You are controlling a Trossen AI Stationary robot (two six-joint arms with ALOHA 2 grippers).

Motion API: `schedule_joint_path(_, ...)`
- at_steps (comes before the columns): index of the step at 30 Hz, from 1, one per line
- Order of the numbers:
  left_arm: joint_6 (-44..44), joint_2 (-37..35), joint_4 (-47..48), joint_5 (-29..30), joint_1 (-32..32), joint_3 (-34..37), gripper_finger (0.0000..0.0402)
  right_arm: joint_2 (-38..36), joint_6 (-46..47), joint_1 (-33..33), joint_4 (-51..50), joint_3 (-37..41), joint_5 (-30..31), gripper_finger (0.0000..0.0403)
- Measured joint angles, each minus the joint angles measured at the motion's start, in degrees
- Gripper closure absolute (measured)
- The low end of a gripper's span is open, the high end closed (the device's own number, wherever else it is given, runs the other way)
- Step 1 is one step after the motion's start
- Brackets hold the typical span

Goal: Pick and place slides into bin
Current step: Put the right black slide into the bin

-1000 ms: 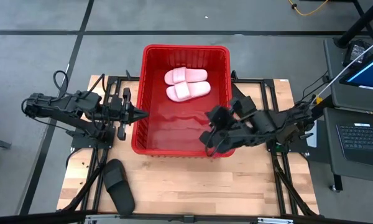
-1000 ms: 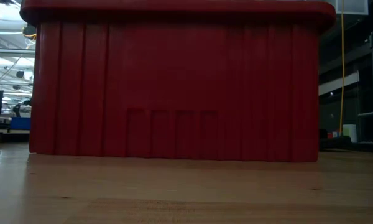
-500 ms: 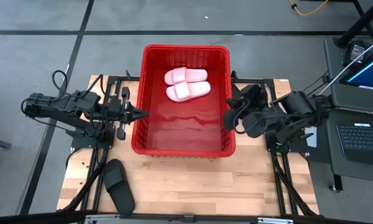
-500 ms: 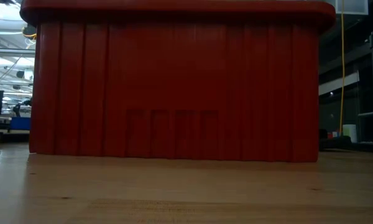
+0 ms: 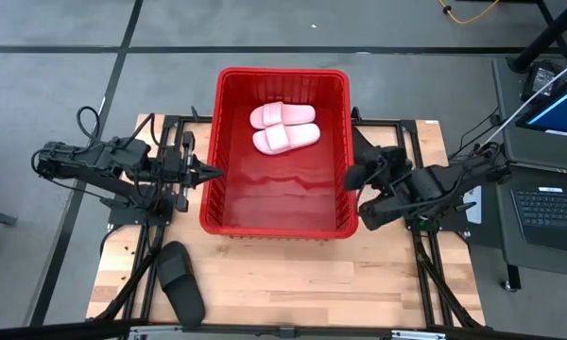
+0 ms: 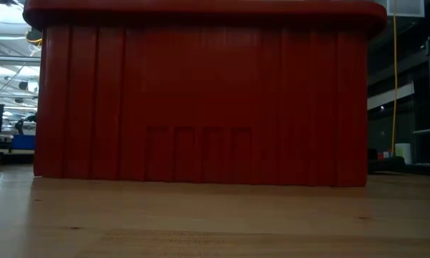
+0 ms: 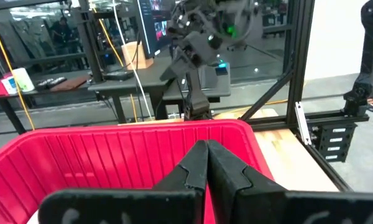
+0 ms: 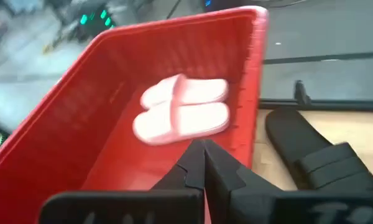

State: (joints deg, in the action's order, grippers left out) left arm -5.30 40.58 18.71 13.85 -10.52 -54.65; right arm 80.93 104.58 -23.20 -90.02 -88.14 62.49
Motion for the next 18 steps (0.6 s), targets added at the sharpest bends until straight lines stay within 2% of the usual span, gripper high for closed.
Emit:
schedule_joint_path(10, -0.02, 0.00, 0.93, 0.00, 0.00, 0.00, 0.0396, -3.94, 26.06, 0.90, 0.07, 19.21, -1.28, 0.0401)
schedule_joint_path(15, -0.69, 0.00, 0.97, 0.00, 0.00, 0.00, 0.0400, -6.50, 27.19, 2.01, 7.07, 23.83, -8.92, 0.0398)
schedule_joint_path(18, -2.38, 0.00, 1.15, 0.01, 0.00, 0.00, 0.0399, -7.33, 27.17, 2.28, 10.23, 24.75, -9.35, 0.0394)
